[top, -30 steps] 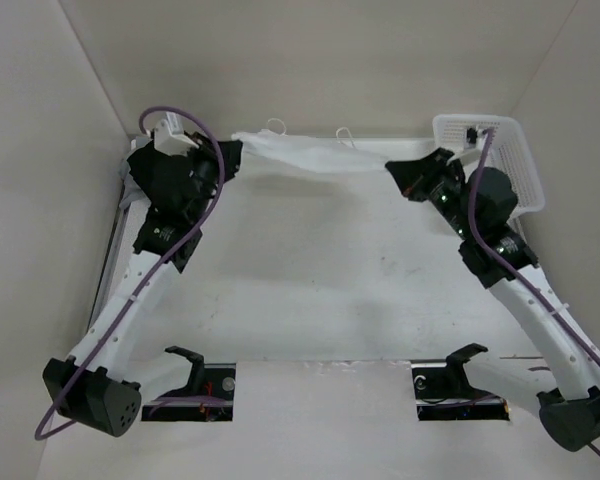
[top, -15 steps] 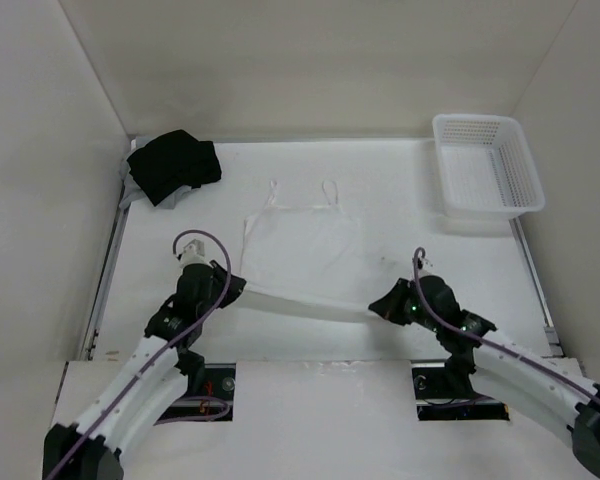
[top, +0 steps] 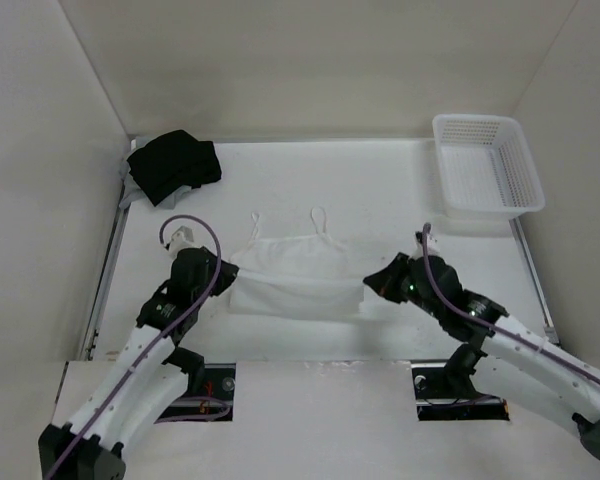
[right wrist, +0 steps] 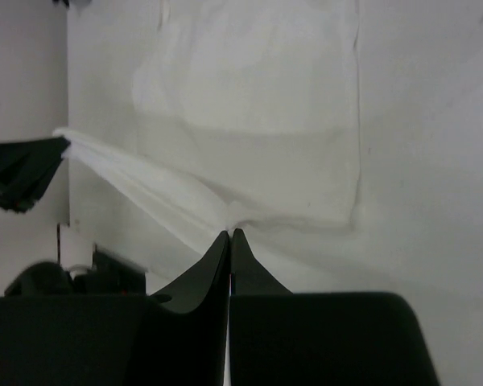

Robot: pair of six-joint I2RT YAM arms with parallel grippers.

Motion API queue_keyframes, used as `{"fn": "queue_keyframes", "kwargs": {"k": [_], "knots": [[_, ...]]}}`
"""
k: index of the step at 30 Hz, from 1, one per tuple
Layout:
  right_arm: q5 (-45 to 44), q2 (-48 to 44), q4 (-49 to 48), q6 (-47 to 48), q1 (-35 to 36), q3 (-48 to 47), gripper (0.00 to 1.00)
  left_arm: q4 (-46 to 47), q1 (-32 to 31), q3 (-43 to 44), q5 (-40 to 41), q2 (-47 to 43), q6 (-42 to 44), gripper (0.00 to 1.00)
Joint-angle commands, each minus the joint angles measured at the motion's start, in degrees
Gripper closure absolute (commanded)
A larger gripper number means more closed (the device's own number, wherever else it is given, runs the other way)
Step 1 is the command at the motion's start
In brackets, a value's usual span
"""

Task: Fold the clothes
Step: Fold the tank top

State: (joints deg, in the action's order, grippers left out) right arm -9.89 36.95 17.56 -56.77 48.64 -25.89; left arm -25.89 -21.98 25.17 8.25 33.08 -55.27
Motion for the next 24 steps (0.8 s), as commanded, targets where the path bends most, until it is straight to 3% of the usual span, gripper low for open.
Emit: {"fn": "queue_keyframes", "kwargs": {"k": [1, 8, 14, 16, 20, 24], "knots": [[3.28, 9.86, -8.93, 10.00, -7.62, -8.10, 1.00, 13.47, 2.68, 6.28, 0.63, 8.38, 1.30, 0.94], [14.71, 33.59, -21.07, 13.79, -22.57, -21.46, 0.99, 28.60, 8.22, 11.74, 2.74, 25.35, 0.78, 0.94], [21.30, 57.06, -25.38, 13.45, -27.85, -35.26, 0.98, 38.98, 12.70, 17.36, 2.83, 44.67, 0.07, 0.92], [22.45, 62.51, -26.52, 12.13, -28.29, -38.87, 0.93, 40.47, 13.67, 18.94, 3.70, 49.16, 0.07, 0.83], [22.11, 67.55, -28.54, 9.76, -28.39, -41.44, 0.68, 43.90, 15.34, 21.42, 1.95, 53.41, -0.54, 0.48], [18.26, 60.19, -33.64, 9.93, -26.90, -31.45, 0.56, 44.35, 12.46, 16.42, 3.17, 44.91, 0.77, 0.45]]}}
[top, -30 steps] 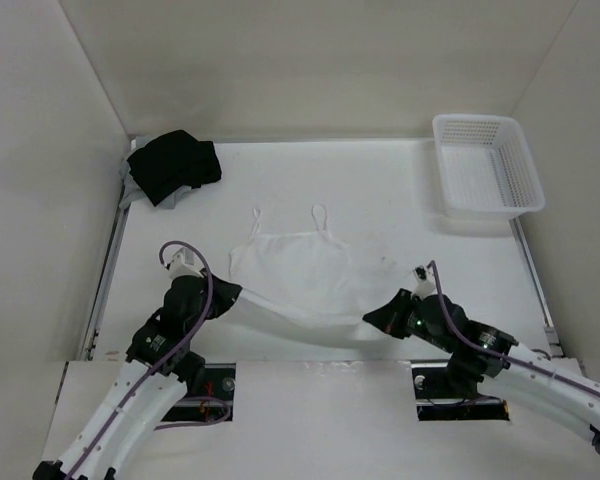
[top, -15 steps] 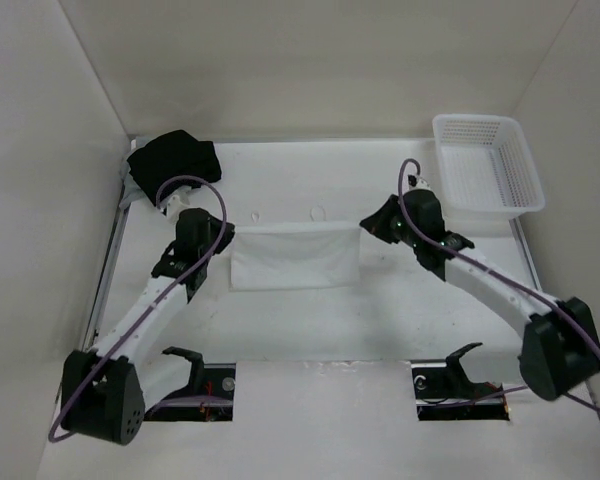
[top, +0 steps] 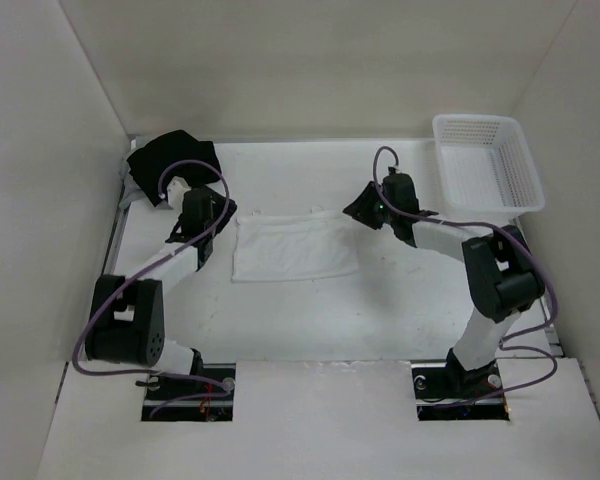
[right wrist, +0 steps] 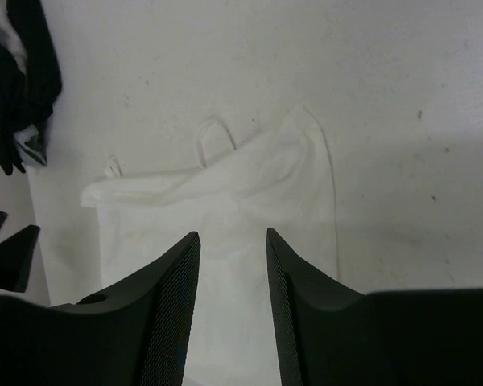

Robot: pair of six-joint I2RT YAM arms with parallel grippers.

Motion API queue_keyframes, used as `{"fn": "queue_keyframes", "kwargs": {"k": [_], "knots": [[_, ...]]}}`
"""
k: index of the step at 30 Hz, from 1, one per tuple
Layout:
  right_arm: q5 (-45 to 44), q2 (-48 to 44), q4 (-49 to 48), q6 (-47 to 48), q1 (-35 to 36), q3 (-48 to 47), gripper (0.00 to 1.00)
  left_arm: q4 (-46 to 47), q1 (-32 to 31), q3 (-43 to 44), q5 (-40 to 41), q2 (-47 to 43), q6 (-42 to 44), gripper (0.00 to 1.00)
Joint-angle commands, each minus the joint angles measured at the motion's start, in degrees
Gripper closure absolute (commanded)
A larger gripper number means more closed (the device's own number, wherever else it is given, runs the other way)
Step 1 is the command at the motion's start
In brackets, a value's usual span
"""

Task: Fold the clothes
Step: Fold the tank top

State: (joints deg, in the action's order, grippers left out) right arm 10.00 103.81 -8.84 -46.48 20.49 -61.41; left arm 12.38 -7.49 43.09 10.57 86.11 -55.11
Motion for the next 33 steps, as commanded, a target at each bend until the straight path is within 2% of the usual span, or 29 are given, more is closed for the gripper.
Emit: {"fn": "queue_keyframes", "kwargs": {"k": [1, 5, 6, 8, 9, 10, 11, 12, 15, 16, 20, 26, 33], "knots": [[-3.65, -9.30, -8.03, 0.16, 2.04, 7.41, 0.54, 5.81, -3.44, -4.04, 1.29, -11.10, 1.06, 0.46], [-9.64, -19.32, -8.82, 0.08, 3.54, 19.54, 0.52, 0.82, -7.67, -15.29, 2.18, -20.87, 3.25, 0.48], [-9.91, -21.17, -8.39, -0.10, 3.98, 22.01, 0.63, -1.29, -8.28, -17.41, 1.92, -22.54, 3.52, 0.48], [-9.04, -23.38, -7.51, -0.45, 4.86, 25.97, 0.93, -5.42, -9.34, -20.93, 1.82, -25.45, 3.70, 0.48], [-8.51, -24.00, -6.64, -0.72, 5.39, 27.55, 0.98, -6.83, -9.69, -22.25, 1.82, -26.68, 3.61, 0.48], [-8.42, -24.44, -5.67, -0.81, 5.91, 28.87, 0.98, -7.80, -10.04, -23.22, 1.82, -27.74, 3.35, 0.48], [-8.85, -24.71, -5.49, -0.89, 6.35, 30.02, 0.97, -8.86, -10.31, -24.27, 1.82, -29.05, 3.08, 0.48], [-9.29, -24.88, -5.40, -0.98, 6.79, 31.25, 0.91, -9.74, -10.48, -24.89, 1.91, -30.02, 2.82, 0.48], [-10.00, -24.71, -5.57, -0.90, 7.50, 33.54, 0.63, -11.68, -10.49, -25.95, 2.09, -31.26, 2.47, 0.48], [-10.00, -24.27, -5.83, -0.98, 7.85, 33.89, 0.61, -12.20, -10.40, -26.21, 2.09, -31.00, 2.29, 0.48], [-8.86, -22.78, -7.85, -1.42, 9.43, 34.34, 0.58, -12.65, -10.66, -27.62, 1.47, -29.68, 0.18, 0.48], [-8.50, -18.92, -9.87, -1.95, 9.70, 33.72, 0.58, -11.77, -10.14, -29.47, 1.91, -28.54, -0.70, 0.59], [-9.03, -18.99, -11.90, -4.67, 9.26, 35.04, 0.67, -11.15, -10.31, -27.97, 1.91, -25.55, -0.70, 0.69]]}}
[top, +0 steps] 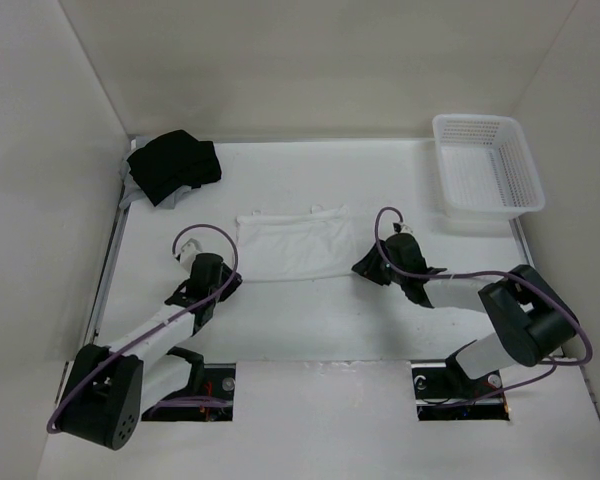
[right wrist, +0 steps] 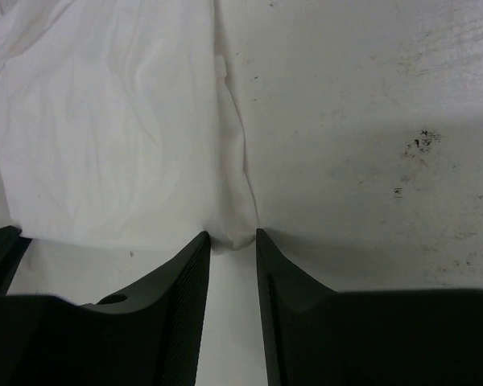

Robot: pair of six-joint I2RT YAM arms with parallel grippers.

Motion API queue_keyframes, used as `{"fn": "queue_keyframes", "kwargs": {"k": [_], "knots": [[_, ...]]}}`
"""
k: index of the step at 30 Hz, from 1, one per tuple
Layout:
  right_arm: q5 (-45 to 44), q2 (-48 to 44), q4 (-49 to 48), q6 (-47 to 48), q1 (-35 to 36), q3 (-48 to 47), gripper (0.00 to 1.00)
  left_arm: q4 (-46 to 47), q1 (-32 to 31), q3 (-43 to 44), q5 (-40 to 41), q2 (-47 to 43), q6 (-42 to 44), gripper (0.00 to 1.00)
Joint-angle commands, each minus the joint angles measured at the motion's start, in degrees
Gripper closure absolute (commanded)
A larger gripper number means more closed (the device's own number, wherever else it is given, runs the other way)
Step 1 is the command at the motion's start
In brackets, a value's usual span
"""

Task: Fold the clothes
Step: Fold the tank top

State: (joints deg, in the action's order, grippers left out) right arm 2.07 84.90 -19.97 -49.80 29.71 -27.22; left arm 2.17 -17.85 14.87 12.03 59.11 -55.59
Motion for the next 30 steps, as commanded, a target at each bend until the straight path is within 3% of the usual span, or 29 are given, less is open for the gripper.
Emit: {"fn": "queue_keyframes", "kwargs": {"k": [1, 12, 18, 23, 26, 30], "knots": [[-1.36, -0.18, -0.95, -1.53, -0.05, 1.12, 0.69, -0.51, 0.05, 0.24, 0.54, 1.71, -0.30, 0.71], [-1.45, -0.09, -1.22, -2.05, 0.03, 1.03, 0.90, 7.58, 1.02, -0.63, -0.17, 4.78, 1.01, 0.89], [-1.63, -4.74, -1.04, -1.18, 0.30, 2.00, 0.97, 6.62, 1.37, -0.64, -0.60, -0.82, 2.24, 0.97], [-3.11, -19.12, 7.45, 0.67, 2.84, 2.70, 0.99, -6.27, -1.09, 4.44, 0.00, -17.85, 3.56, 0.97], [-7.24, -33.88, 20.71, 2.95, 6.96, 0.43, 0.99, -16.56, -2.93, 11.56, 2.72, -28.41, 6.71, 0.97], [-10.06, -50.94, 38.12, 3.57, 12.24, -7.03, 0.99, -27.20, -5.66, 21.84, 6.86, -35.28, 9.88, 0.97]]}}
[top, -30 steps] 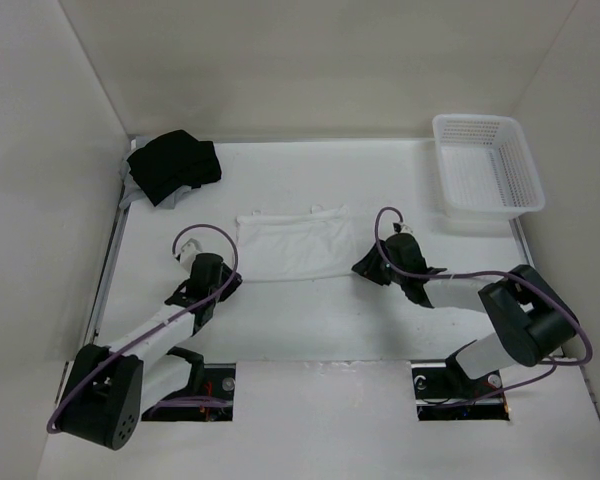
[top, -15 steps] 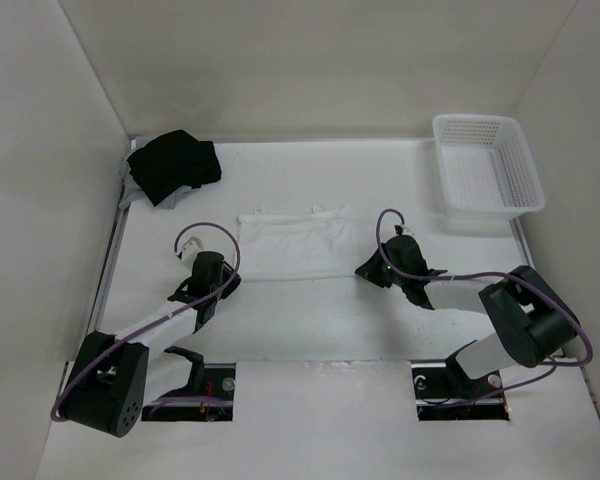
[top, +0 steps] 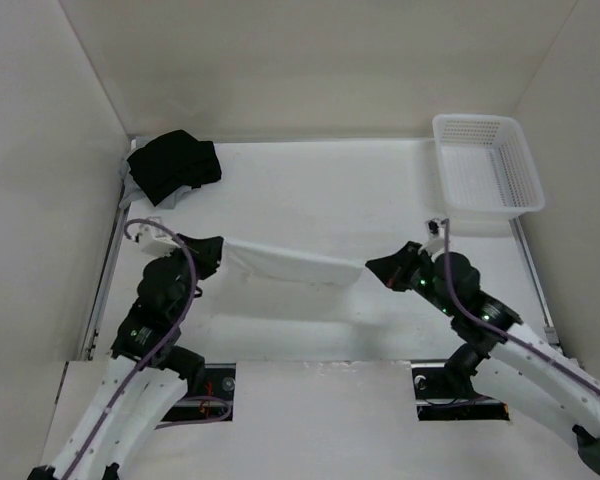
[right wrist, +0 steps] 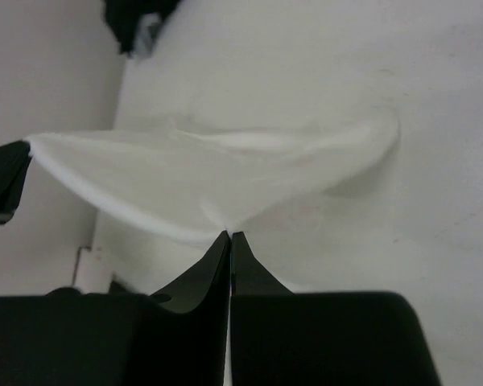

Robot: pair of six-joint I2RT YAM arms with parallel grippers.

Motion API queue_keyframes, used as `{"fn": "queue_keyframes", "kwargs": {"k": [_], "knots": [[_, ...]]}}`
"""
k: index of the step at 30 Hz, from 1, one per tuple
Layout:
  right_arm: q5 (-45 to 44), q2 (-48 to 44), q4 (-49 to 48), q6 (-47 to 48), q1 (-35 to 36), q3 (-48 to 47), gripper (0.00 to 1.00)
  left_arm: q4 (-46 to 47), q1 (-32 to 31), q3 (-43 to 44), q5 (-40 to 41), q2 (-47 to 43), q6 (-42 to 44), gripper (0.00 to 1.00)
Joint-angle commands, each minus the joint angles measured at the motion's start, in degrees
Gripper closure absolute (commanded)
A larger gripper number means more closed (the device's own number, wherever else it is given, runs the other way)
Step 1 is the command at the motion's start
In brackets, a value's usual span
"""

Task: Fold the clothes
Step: Fold the tank top

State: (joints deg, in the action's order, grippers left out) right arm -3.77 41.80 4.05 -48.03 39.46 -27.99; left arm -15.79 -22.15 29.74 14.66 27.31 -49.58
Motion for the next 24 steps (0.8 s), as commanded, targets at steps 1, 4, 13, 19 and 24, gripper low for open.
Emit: {"fn": "queue_keyframes", "kwargs": {"k": [1, 4, 13, 19, 24], "knots": [[-4.58, -10.49, 17.71, 1.71, 3.46, -8.73, 0.99, -10.82, -2.05, 9.18, 4.59, -4.19, 4.23, 0.97], [-6.68, -14.37, 24.67, 1.45, 6.27, -14.27, 0.98, -13.65, -3.99, 13.58, 3.98, -4.81, 3.62, 0.97], [-2.84, -5.35, 19.35, 2.32, 5.51, -11.05, 0.97, -9.80, -6.11, 7.55, 2.84, 2.20, 2.03, 0.95], [8.85, 12.93, 1.24, 4.08, -10.22, -6.29, 0.97, 10.39, 1.17, 1.47, -2.34, 21.07, 4.40, 0.95], [11.59, 29.63, -6.86, 4.70, -15.16, -13.30, 0.97, 26.40, 7.86, 4.80, -6.92, 40.77, 2.31, 0.95]]}}
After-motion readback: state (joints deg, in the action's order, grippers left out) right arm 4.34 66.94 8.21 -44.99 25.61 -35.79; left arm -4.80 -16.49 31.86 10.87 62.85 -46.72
